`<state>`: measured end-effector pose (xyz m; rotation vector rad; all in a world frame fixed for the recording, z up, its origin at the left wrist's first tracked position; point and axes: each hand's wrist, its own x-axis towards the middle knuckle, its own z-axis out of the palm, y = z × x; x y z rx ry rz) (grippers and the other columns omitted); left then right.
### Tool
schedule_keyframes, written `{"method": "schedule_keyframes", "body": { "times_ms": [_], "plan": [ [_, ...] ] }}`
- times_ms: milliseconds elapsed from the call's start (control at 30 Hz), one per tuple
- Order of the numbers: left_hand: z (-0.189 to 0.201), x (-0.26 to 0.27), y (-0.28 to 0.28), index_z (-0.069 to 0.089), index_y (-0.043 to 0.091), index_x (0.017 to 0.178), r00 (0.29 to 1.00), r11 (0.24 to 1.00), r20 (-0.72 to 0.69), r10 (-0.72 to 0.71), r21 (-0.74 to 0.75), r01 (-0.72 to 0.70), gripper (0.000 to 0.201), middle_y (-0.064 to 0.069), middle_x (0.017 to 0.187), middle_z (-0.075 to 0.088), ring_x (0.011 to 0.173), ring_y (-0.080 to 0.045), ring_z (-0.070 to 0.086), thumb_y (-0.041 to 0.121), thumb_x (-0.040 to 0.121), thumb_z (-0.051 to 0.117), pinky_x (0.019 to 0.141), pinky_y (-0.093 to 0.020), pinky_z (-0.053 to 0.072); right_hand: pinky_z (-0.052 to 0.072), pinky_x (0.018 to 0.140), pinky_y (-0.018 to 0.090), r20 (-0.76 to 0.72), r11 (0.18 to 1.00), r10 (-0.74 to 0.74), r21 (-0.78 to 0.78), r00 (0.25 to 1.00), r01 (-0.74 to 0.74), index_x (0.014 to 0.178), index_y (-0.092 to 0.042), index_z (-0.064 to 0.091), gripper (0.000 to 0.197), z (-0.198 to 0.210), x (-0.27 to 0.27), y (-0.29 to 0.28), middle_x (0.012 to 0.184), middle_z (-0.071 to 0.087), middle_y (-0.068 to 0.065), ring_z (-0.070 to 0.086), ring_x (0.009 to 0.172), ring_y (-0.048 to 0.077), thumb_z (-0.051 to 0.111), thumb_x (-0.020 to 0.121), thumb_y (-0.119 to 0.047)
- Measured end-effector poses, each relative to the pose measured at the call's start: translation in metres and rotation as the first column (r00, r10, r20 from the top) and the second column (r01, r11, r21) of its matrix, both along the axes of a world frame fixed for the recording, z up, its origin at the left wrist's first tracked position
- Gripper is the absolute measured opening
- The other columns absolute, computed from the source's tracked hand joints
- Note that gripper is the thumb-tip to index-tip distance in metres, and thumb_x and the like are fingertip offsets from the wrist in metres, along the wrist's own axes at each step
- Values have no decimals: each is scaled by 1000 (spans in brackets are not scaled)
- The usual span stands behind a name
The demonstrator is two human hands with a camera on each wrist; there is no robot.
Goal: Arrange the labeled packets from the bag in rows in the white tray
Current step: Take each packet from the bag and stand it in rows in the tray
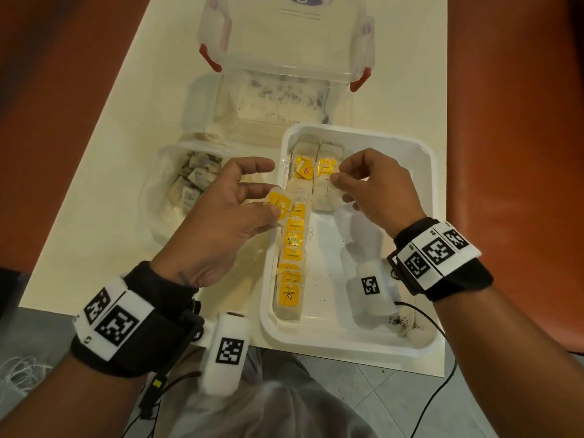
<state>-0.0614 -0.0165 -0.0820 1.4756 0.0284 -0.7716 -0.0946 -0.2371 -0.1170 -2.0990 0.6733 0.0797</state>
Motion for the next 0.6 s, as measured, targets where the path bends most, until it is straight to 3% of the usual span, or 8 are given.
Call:
{"method": "schedule_keyframes", "body": {
  "times_ms": [67,133,233,333,433,500,600],
  "plan": [
    [0,1,-3,54,26,123,999,999,26,-30,17,29,54,-5,101,68,78,-10,70,-12,86,64,73,-24,58,58,66,32,71,996,58,69,996,-63,97,-21,69,16,15,-5,9,86,70,-7,69,64,8,73,89,-35],
    [-1,1,-6,52,28,125,995,996,44,-89,23,88,56,-7,101,68,81,-15,70,-9,86,66,79,-32,60,52,58,27,93,959,178,207,980,-194,100,-21,73,16,29,-9,18,89,72,-3,64,62,7,72,90,-34],
    [1,2,-11,50,31,128,987,989,56,-150,6,150,56,-8,96,69,84,-16,70,-4,88,67,77,-32,59,46,57,21,72,894,338,287,938,-344,100,-21,76,16,40,-12,21,87,72,1,58,64,5,75,88,-31],
    [3,2,-16,49,28,130,989,990,55,-138,-23,140,52,-7,92,68,82,-14,70,-1,90,66,72,-33,59,42,56,13,123,885,329,306,936,-352,94,-13,74,10,41,-13,16,74,68,-9,54,61,0,75,87,-20],
    [5,1,-20,50,25,133,991,990,32,-130,-43,131,48,-5,89,69,82,-14,68,6,92,65,74,-37,61,43,58,16,139,880,313,329,940,-342,90,-16,71,2,41,-15,13,71,67,-12,54,62,4,73,89,-17],
    [6,-1,-21,53,27,132,987,987,36,-157,-21,158,45,-4,96,72,89,-13,70,20,90,68,80,-41,61,43,58,21,157,888,271,340,950,-310,89,-19,71,2,40,-17,11,71,66,-11,54,62,6,71,90,-18],
    [7,-4,-20,64,32,124,957,963,107,-269,59,264,48,7,116,72,108,-12,69,39,78,78,95,-45,56,42,56,22,206,885,206,377,957,-272,88,-19,69,6,41,-19,10,66,62,-13,53,59,6,68,93,-16]
  ]
}}
